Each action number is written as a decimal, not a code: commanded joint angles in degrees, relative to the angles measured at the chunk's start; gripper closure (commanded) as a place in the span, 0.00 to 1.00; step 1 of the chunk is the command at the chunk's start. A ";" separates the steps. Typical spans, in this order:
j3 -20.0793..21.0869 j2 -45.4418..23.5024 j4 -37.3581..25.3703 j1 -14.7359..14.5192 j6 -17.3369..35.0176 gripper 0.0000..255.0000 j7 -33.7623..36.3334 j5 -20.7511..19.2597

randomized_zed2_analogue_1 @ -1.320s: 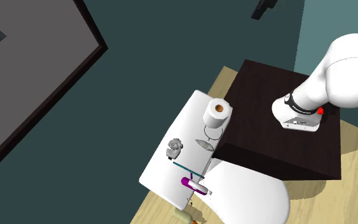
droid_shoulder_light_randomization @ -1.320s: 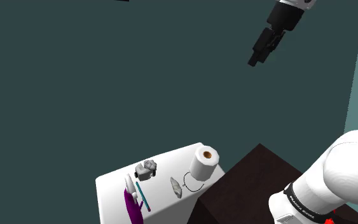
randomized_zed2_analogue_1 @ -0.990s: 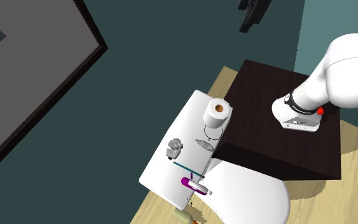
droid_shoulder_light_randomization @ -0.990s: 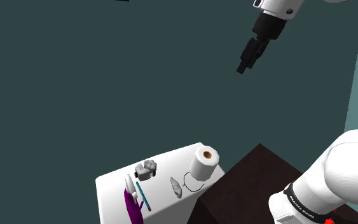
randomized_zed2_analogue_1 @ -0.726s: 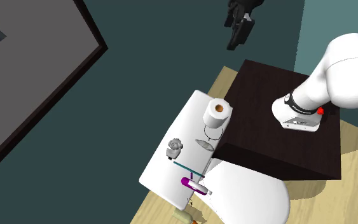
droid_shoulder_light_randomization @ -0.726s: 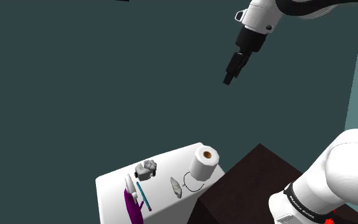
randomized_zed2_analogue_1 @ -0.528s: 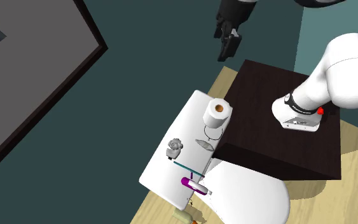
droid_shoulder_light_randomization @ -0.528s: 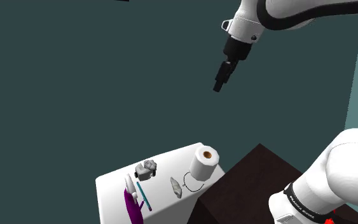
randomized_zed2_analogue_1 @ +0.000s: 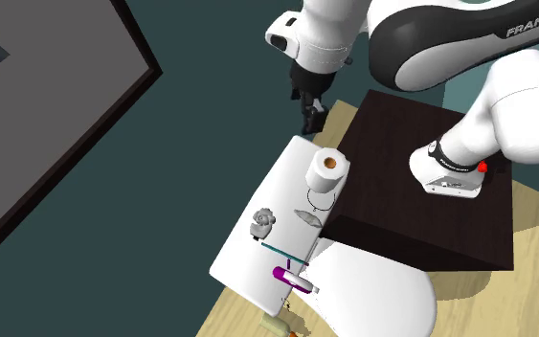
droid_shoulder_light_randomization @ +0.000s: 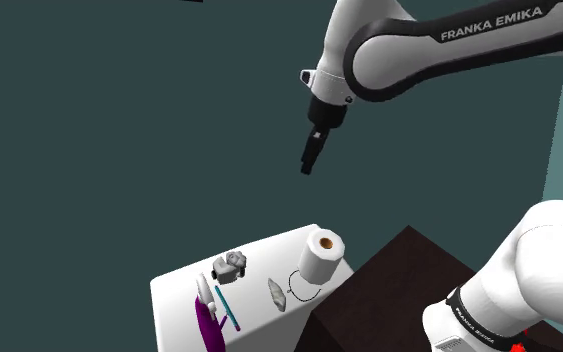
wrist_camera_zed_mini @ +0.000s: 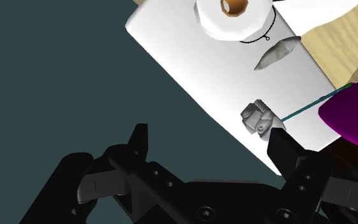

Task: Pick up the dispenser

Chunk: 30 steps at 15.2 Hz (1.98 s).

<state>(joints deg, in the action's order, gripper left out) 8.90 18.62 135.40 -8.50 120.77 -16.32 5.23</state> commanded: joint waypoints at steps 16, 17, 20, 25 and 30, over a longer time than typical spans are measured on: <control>7.55 -30.48 -7.10 -7.14 18.81 0.00 0.98 -12.68; 7.61 -32.40 -7.92 -7.80 19.51 0.00 1.33 -13.92; 7.45 -38.13 -10.61 -10.07 21.36 0.00 2.35 -17.62; 6.55 -44.13 -13.20 -12.53 23.73 0.00 3.55 -21.20; 5.32 -47.49 -13.73 -13.43 26.46 0.00 4.79 -22.85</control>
<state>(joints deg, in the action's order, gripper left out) 14.45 -28.30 121.73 -21.83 146.71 -11.68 -17.33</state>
